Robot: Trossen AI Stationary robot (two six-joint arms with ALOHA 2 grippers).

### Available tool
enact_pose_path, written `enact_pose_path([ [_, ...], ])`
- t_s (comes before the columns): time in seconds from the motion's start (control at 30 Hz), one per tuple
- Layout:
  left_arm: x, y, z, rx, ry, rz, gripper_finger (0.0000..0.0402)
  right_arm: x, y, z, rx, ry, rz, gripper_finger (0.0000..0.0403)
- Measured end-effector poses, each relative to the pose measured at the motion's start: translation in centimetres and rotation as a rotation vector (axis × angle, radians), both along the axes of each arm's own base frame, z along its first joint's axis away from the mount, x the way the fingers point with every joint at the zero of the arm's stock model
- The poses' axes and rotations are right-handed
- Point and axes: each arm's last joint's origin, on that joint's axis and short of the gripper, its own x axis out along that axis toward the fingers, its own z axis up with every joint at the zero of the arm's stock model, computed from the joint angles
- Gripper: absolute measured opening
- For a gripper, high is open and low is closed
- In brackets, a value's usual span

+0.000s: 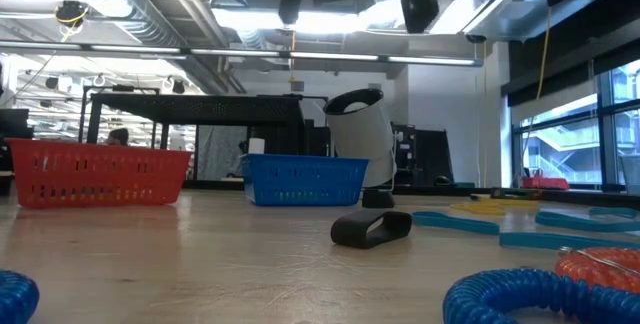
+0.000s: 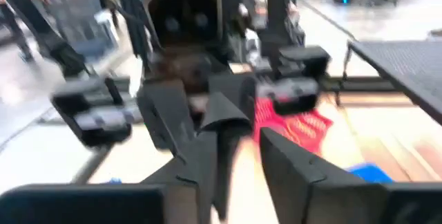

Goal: Pick & Place Office Desk Supplies
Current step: Put the black rubber band into the red bin

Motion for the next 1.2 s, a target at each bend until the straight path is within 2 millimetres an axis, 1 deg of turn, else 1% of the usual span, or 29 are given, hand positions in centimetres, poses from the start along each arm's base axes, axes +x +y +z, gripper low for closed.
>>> enact_pose_path([
  [0.07,-0.4,0.1,0.1,-0.026,0.038,-0.001,0.0006,-0.3,-0.2,-0.2,-0.016,0.047,-0.016,0.0139],
  [0.13,-0.9,0.4,0.5,-0.06,0.078,0.012,0.0005,-1.0,-0.5,0.0,-0.029,0.089,-0.04,0.0158],
  [0.27,-2.7,1.8,1.6,-0.104,0.208,0.056,0.0005,-2.4,-1.0,0.5,-0.061,0.155,-0.116,0.0182],
  [0.37,-5.1,2.8,2.3,-0.153,0.347,0.115,0.0005,-3.0,-1.3,0.5,-0.044,0.201,-0.156,0.0187],
  [0.5,-8.7,4.1,2.1,-0.244,0.557,0.257,0.0007,-3.1,-1.4,0.4,-0.043,0.215,-0.179,0.0185],
  [0.6,-11.3,4.9,1.3,-0.333,0.752,0.373,0.0007,-3.2,-1.4,0.4,-0.044,0.217,-0.179,0.018],
  [0.7,-13.4,5.3,0.6,-0.423,0.943,0.493,0.0007,-3.2,-1.4,0.3,-0.047,0.228,-0.178,0.0175],
  [0.77,-14.3,5.5,-0.4,-0.48,1.021,0.557,0.0007,-3.2,-1.4,0.3,-0.047,0.23,-0.178,0.0173],
  [0.83,-15.1,5.6,-1.8,-0.53,1.085,0.588,0.0007,-3.2,-1.4,0.3,-0.048,0.232,-0.176,0.0171],
  [0.97,-15.9,5.6,-4.5,-0.605,1.121,0.577,0.0008,-3.2,-1.4,0.3,-0.043,0.233,-0.176,0.0169],
  [1.03,-16.3,5.7,-5.4,-0.614,1.132,0.575,0.0008,-3.2,-1.4,0.3,-0.043,0.233,-0.176,0.0169],
  [1.1,-16.4,5.7,-5.9,-0.627,1.128,0.565,0.0008,-3.2,-1.4,0.3,-0.043,0.233,-0.176,0.0169],
  [1.2,-16.4,5.7,-6.1,-0.633,1.124,0.56,0.0009,-3.2,-1.4,0.3,-0.043,0.233,-0.176,0.0169],
])
